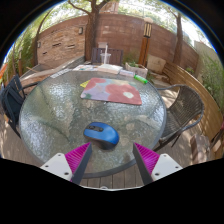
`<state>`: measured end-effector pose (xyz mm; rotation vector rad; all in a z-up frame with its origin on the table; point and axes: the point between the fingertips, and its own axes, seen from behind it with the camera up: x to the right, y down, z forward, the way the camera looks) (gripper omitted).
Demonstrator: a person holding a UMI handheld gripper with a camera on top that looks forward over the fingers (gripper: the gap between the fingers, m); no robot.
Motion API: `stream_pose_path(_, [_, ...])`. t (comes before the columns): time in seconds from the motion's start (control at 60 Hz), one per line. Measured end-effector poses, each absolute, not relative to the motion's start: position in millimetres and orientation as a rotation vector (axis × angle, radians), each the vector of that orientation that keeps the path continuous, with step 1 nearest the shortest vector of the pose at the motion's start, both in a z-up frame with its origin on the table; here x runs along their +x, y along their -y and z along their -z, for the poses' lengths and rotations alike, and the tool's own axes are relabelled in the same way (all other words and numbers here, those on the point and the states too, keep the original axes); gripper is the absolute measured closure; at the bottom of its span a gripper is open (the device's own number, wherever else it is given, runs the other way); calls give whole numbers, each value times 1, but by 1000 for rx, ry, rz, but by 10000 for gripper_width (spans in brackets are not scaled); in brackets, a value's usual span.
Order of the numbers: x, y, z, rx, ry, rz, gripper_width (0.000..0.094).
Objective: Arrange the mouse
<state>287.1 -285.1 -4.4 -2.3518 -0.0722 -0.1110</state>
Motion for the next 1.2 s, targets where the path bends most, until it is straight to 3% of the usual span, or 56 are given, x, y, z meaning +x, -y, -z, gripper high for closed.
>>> stream_pose_path(0.283, [287,209,6,-2316,155,15,101])
stream_pose_path(0.367, [284,196,12,-2334,160,-13,222])
stream_pose_path(0.433, [276,192,17,-2342,161,-55,426])
stream_pose_path(0.667, [278,194,16,-2361,164,40,564])
stream_pose_path(0.75, [281,199,10,-2371,148,78,575])
stream_pose_path(0.883, [277,211,-30,-2339,69,98,573])
stream_pose_path(0.983, [269,201,-85,-2284,37,78,574])
stream_pose_path(1.1, [261,151,-149,-2176,36,40,574])
stream_pose_path(1.2, [260,90,-174,-2119,33,11,574])
